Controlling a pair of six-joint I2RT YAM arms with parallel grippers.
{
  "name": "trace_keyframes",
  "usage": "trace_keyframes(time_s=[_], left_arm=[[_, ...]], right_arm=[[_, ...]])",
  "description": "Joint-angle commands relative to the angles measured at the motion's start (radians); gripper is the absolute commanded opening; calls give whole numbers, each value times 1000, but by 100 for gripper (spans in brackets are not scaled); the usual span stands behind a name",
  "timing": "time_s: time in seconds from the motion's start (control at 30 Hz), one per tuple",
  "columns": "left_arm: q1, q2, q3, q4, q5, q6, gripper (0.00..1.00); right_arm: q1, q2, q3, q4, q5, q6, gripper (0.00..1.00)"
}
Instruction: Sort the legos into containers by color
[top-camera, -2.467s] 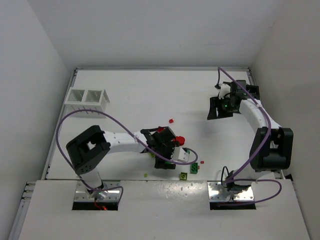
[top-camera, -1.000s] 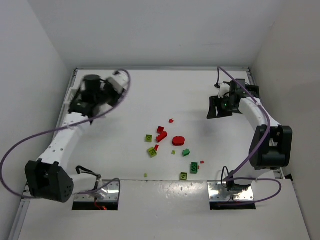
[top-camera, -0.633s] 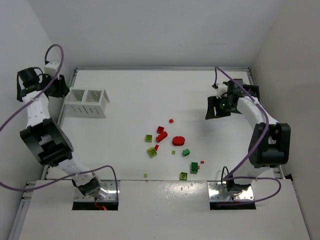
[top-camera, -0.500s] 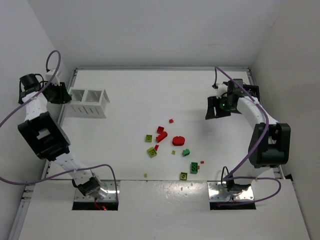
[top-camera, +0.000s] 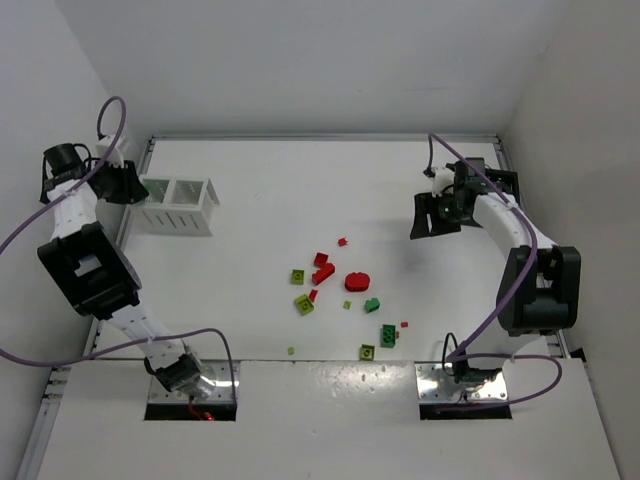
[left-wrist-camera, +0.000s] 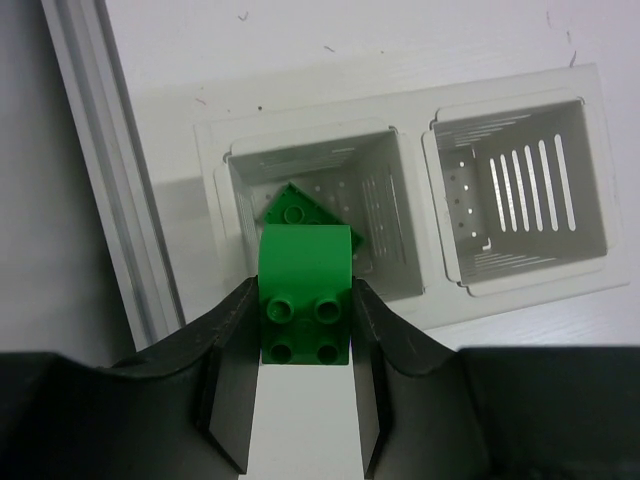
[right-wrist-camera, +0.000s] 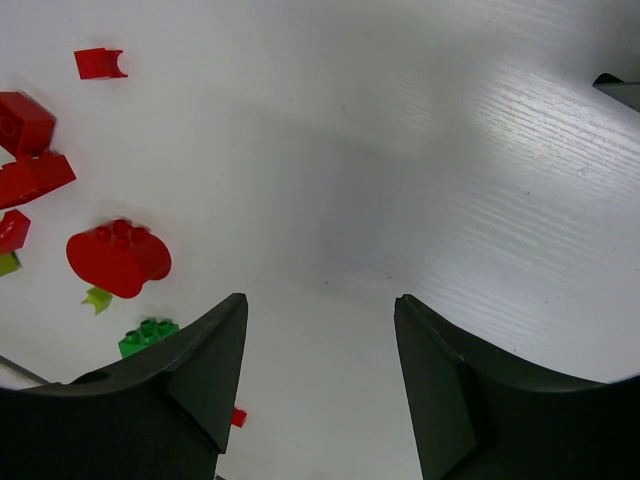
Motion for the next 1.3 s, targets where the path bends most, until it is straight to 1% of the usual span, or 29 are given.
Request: trace_keyframes(time_s=[0.0,0.1,0.2,0.33,0.37,0.43,0.47,0.57,0.63,0.73,0.77,0.83,0.87,0.9,0.93,0.97,1.0,1.03,1.07,1.1,1.17,1.2,1.23,1.27], left_arm=[[-19,6,62,36,27,-5,10],[-39,17,72,36,17,-5,11],[-62,28,72,36,7,-5,16],[-71,37,50,48,-3,4,33],[-71,28,38,61,-12,4,42],[-71,19,24,70,-12,4,48],[-71,19,24,70,-12,4,53],[-62,0,24,70,5,4,59],[-62,-24,24,70,27,4,60],[-105,-88,24,40,79,39,60],[-161,-113,15,-5,91,94,60],[-246,-176,-52,-31,91,140,60],[-300,-249,-86,-43,91,186,60],[-428,-288,-123,-43,79,199,60],[-499,-355,-199,-43,53,208,60],[-572,-356,-236,-43,44,208,60],[-720,-401,-272,4,43,163,60],[-798,-414,-337,25,33,138,60],[-873,-414,-367,47,33,112,61],[-1020,-414,-390,93,22,52,61],[-1154,-414,-445,143,-12,-2,61],[-1215,-400,-461,174,-31,-67,61],[-1324,-387,-491,249,-76,-101,61],[-1370,-376,-504,283,-100,-132,60]], right_arm=[[7,-11,28,8,-4,-13,61],[7,-11,28,8,6,-13,61],[7,-11,28,8,6,-13,61],[7,-11,28,8,6,-13,61],[7,-11,28,8,15,-13,61],[7,-20,28,8,15,-13,61],[7,-20,28,8,15,-13,61],[7,-20,28,8,15,-13,61],[7,-20,28,8,15,-13,61],[7,-30,10,8,15,-13,61],[7,-30,10,8,15,-13,61],[7,-40,-1,8,24,-13,61],[7,-40,-1,8,24,-13,61],[7,-49,-10,17,24,-13,61],[7,-50,-19,17,33,-13,61],[7,-50,-20,17,42,-13,61],[7,-50,-30,17,42,-13,61],[7,-50,-30,26,51,-13,61],[7,-50,-30,26,65,-13,61],[7,-50,-39,26,87,-4,61],[7,-59,-39,26,96,-4,61],[7,-59,-39,35,122,5,61],[7,-59,-39,36,122,5,61],[-2,-59,-39,36,133,5,61]])
